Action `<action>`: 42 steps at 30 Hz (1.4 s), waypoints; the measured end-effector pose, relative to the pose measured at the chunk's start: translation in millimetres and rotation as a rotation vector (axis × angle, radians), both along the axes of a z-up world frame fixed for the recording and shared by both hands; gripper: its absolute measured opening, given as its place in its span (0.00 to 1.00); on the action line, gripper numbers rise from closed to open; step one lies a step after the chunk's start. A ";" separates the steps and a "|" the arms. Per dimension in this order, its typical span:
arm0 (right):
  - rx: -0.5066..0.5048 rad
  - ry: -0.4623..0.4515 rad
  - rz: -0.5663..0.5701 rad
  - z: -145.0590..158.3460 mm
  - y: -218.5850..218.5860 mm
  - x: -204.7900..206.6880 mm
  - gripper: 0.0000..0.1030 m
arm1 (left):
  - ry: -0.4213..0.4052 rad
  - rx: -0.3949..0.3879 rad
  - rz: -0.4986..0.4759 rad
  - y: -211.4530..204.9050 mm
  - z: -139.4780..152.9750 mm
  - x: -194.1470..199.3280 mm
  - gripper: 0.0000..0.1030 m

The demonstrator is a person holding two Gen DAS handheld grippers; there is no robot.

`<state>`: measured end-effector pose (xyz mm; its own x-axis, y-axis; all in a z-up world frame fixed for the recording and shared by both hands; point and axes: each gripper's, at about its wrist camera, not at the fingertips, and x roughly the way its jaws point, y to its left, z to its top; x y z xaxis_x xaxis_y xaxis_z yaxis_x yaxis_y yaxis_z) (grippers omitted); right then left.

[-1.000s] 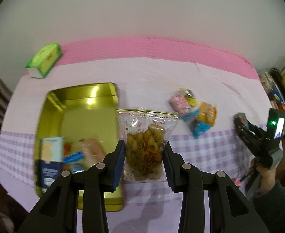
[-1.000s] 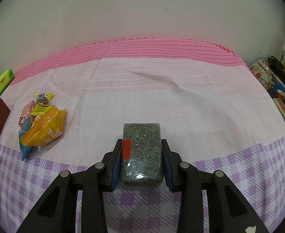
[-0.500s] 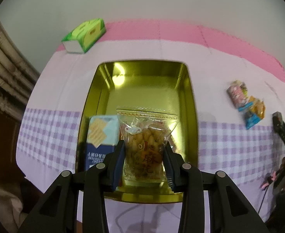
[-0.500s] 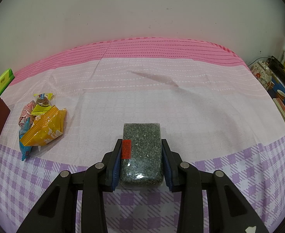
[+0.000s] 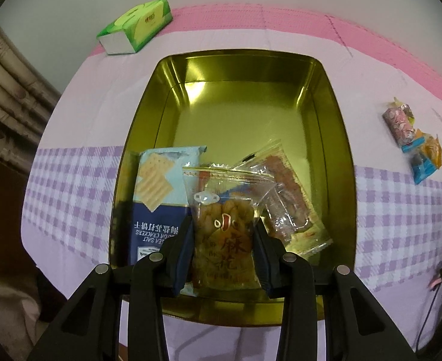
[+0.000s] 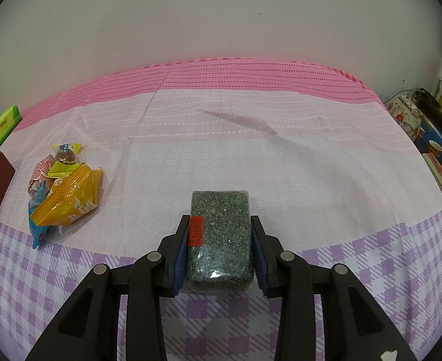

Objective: Organize snacks
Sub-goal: 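Carry the twist-snack bag into the tin and open the left tool, then lower the seaweed block into the tin and open the right tool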

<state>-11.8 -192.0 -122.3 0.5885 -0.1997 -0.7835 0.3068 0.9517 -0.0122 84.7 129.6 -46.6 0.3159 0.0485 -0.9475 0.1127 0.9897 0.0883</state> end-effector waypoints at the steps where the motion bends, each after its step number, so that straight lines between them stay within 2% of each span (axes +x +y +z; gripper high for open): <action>1: 0.000 0.000 0.000 0.0 -0.1 0.0 0.34 | -0.002 0.001 0.001 0.4 -1.0 -0.1 0.38; 8: 0.001 0.000 0.000 0.9 -0.9 -0.2 0.34 | -0.013 0.009 -0.006 -3.1 -2.2 -2.4 0.38; 18: 0.000 0.001 0.001 1.2 -1.6 -0.3 0.34 | -0.028 -0.065 0.014 2.7 0.6 -1.0 0.38; 29: -0.010 0.005 0.004 2.3 -1.8 -0.5 0.34 | -0.081 -0.071 0.009 3.1 16.5 -16.8 0.39; 33: -0.013 0.019 0.007 3.3 -2.2 1.4 0.33 | -0.125 -0.046 0.036 8.1 23.3 -24.2 0.40; 35: -0.016 0.025 0.007 3.1 -1.3 1.5 0.32 | -0.137 -0.055 0.048 11.0 25.3 -27.0 0.44; 38: -0.025 0.039 0.004 3.3 -0.8 2.6 0.32 | -0.165 -0.057 0.058 14.3 27.6 -32.4 0.45; 42: -0.038 0.060 -0.007 4.7 1.1 4.7 0.32 | -0.174 -0.099 0.055 20.0 27.3 -35.3 0.45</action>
<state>-7.1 -190.8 -117.5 0.5391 -0.2333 -0.8092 0.3107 0.9482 -0.0664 49.3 149.6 -19.2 0.4748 -0.0205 -0.8799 0.0498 0.9988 0.0036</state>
